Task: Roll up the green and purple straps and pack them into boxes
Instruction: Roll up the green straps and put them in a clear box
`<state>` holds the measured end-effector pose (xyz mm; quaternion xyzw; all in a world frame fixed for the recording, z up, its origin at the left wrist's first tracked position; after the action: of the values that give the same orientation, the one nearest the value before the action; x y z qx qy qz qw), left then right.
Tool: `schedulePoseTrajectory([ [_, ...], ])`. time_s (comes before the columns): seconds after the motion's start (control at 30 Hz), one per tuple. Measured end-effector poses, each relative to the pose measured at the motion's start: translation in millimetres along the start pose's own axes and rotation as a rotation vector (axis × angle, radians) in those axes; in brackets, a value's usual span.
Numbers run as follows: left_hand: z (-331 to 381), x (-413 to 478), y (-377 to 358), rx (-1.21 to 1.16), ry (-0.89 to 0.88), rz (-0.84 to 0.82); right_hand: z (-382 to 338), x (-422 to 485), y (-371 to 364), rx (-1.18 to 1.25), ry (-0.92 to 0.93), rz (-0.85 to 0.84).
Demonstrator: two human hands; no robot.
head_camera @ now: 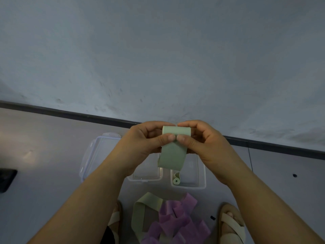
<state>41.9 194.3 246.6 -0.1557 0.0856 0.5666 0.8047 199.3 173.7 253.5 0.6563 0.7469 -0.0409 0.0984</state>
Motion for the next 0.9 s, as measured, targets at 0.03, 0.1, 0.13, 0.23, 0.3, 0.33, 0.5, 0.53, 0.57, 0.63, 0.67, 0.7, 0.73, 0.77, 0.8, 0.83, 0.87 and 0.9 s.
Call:
schedulePoseTrajectory([
  [0.03,-0.1,0.3,0.2,-0.008,-0.009,0.003,-0.2,-0.2,-0.2,0.025,-0.022,-0.005],
  [0.1,-0.1,0.8,0.3,-0.02,-0.026,0.012,0.0,-0.4,-0.6,0.045,-0.053,-0.015],
  [0.13,0.0,0.9,0.0,-0.025,-0.034,0.015,0.5,-0.2,-0.7,0.033,-0.06,-0.015],
  [0.23,0.9,1.3,-1.1,-0.027,-0.06,0.008,2.1,0.4,-0.1,-0.014,-0.067,-0.01],
  [0.3,0.7,1.6,-1.0,-0.019,-0.074,0.006,2.6,1.0,0.1,-0.016,-0.059,-0.012],
  [0.33,0.5,1.7,-0.9,-0.017,-0.078,0.009,2.5,1.2,0.4,-0.002,-0.053,-0.015],
  [0.5,-0.3,1.9,-2.0,-0.034,-0.056,0.008,1.3,0.9,0.8,0.053,-0.017,-0.027],
  [0.53,-0.6,1.7,-2.5,-0.031,-0.037,-0.002,0.8,0.9,0.9,0.052,-0.006,-0.028],
  [0.57,-1.3,1.6,-2.8,-0.027,-0.01,-0.01,0.5,1.1,1.0,0.048,0.004,-0.029],
  [0.63,-2.4,1.5,-2.6,-0.017,0.043,-0.011,0.5,1.6,0.8,0.036,0.02,-0.037],
  [0.67,-2.8,1.6,-2.1,-0.003,0.06,-0.004,0.5,1.7,0.7,0.027,0.025,-0.039],
  [0.7,-3.1,2.0,-1.8,0.013,0.069,0.005,0.5,1.9,0.8,0.016,0.03,-0.036],
  [0.73,-3.4,2.3,-1.5,0.023,0.073,0.012,0.9,2.0,0.9,0.003,0.035,-0.032],
  [0.77,-3.6,2.4,-1.2,0.023,0.072,0.016,0.9,1.9,0.8,-0.005,0.039,-0.031],
  [0.8,-3.7,2.5,-1.0,0.019,0.067,0.02,0.4,1.6,0.3,-0.005,0.041,-0.034],
  [0.83,-3.8,2.8,-0.3,0.014,0.06,0.025,0.0,1.2,0.1,0.001,0.04,-0.039],
  [0.87,-3.8,2.8,0.5,0.013,0.053,0.031,0.1,1.1,-0.1,0.009,0.036,-0.042],
  [0.9,-3.9,2.7,1.2,0.015,0.045,0.032,0.2,1.0,-0.3,0.017,0.025,-0.041],
])
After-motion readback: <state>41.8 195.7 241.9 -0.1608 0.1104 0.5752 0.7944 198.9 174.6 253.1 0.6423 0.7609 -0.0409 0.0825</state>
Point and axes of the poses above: each hand's wrist, its own x-axis towards the middle knuckle, its own y-axis out of the back of the hand, z = x × y, the point moved 3 cm from there along x, towards the middle knuckle, and after that the axes turned 1 degree about y, right-handed, at the moved point
